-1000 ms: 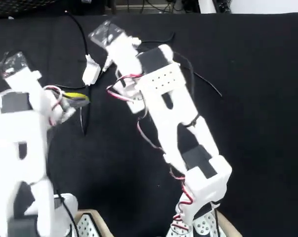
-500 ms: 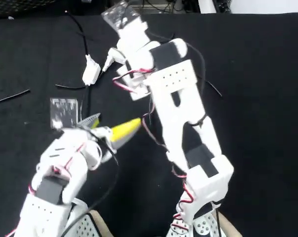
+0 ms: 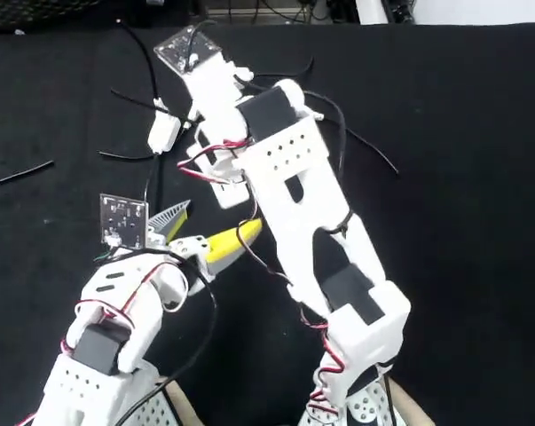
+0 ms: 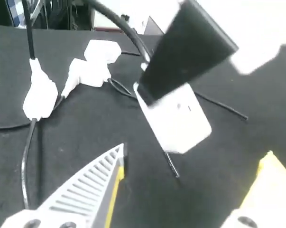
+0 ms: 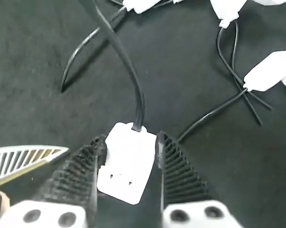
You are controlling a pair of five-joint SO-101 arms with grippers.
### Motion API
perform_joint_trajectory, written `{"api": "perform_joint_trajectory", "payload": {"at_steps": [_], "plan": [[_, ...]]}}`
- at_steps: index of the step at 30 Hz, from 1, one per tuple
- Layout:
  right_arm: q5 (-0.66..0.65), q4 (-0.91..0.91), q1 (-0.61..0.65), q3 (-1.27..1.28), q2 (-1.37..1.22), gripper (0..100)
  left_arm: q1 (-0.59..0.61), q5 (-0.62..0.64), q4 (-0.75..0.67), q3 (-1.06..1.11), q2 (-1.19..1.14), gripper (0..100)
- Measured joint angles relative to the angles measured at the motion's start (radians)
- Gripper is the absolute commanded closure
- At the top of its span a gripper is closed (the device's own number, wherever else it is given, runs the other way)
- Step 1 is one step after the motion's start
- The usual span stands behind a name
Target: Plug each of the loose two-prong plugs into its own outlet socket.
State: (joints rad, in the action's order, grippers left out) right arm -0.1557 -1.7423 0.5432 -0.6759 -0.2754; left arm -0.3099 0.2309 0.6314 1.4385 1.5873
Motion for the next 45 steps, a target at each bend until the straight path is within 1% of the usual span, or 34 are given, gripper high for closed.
{"api": "perform_joint_trajectory", "payload": {"at_steps": [5,8,11,14,19,25,29,35,38,40,43,45], "plan": [[0.026,-0.002,0.002,0.060,0.066,98.6,0.061,0.000,-0.132,0.069,0.000,59],[0.031,-0.002,0.044,0.101,0.146,98.6,0.084,0.000,-0.222,0.127,0.000,59],[0.037,-0.002,0.100,0.163,0.218,98.6,0.103,0.000,-0.272,0.140,0.000,59],[0.051,-0.002,0.130,0.232,0.267,98.6,0.124,0.000,-0.285,0.140,0.000,59],[0.046,-0.002,0.132,0.341,0.354,98.6,0.170,0.002,-0.288,0.150,0.000,59],[-0.011,-0.002,0.064,0.381,0.471,98.6,0.186,-0.002,-0.288,0.175,-0.005,59],[-0.040,-0.002,0.005,0.391,0.534,98.6,0.216,-0.048,-0.292,0.193,-0.005,59],[-0.081,-0.002,-0.014,0.522,0.548,98.6,0.241,-0.078,-0.292,0.213,-0.005,59],[-0.083,-0.002,-0.023,0.525,0.548,98.6,0.308,-0.086,-0.292,0.213,-0.005,59],[-0.094,-0.002,-0.023,0.525,0.543,98.6,0.382,-0.087,-0.292,0.213,-0.005,59],[-0.120,0.009,-0.021,0.525,0.512,98.6,0.532,-0.087,-0.292,0.213,-0.005,59],[-0.124,0.054,-0.026,0.545,0.482,98.6,0.643,-0.087,-0.292,0.213,-0.005,59]]}}
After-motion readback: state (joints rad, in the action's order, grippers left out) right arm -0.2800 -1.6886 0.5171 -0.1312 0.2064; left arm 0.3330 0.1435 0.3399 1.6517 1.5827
